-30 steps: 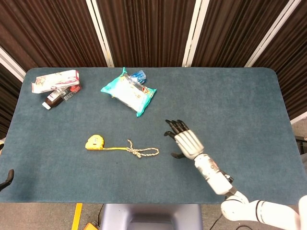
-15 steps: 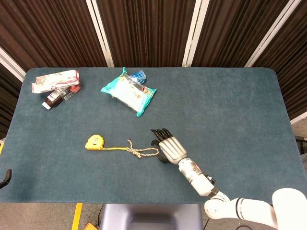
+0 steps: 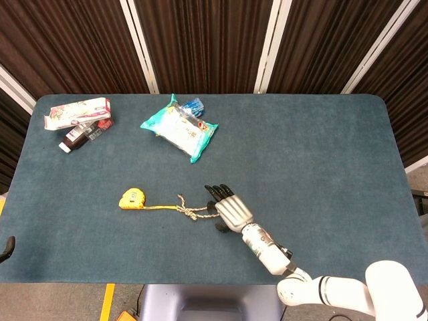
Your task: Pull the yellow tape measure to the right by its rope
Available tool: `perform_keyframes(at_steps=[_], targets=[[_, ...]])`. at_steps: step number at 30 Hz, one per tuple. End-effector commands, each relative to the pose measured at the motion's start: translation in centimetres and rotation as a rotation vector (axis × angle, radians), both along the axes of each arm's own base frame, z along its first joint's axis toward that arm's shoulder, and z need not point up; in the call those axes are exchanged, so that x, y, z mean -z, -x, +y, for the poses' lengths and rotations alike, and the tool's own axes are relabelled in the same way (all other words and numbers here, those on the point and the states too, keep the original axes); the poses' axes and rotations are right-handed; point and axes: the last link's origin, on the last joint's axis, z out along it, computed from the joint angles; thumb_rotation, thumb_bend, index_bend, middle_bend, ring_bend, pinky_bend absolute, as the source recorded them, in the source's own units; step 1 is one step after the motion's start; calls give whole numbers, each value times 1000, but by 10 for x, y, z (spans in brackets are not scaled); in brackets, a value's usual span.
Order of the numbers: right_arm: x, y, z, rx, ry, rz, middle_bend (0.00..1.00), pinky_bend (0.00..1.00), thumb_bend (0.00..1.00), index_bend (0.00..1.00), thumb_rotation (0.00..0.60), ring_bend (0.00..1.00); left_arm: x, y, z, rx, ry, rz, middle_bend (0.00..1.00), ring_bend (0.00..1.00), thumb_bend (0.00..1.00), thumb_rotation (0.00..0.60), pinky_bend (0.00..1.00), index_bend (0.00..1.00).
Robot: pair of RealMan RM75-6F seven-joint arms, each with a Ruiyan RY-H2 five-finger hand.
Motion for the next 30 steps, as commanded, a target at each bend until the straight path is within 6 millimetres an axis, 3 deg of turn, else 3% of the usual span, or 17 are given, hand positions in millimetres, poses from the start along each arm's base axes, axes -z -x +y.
perform_keyframes(at_steps=[1, 12, 21, 30], targets=[[3, -1, 0, -2, -2, 5, 38, 0, 382, 527, 600, 14, 0, 0, 0, -1, 1, -1, 0, 0, 413, 600, 158, 81], [10, 0, -4, 6, 8, 24, 38, 0, 381, 534, 600, 14, 0, 1, -1, 1, -1, -3, 0, 0, 413, 600, 169, 81], [14, -2, -6, 14, 19, 3, 71, 0, 444, 680, 600, 44, 0, 0, 0, 4, 0, -7, 0, 0, 413, 600, 190, 81], [16, -2, -6, 15, 25, 10, 83, 0, 459, 731, 600, 54, -1, 0, -1, 12, -1, -9, 0, 0, 413, 600, 207, 81]])
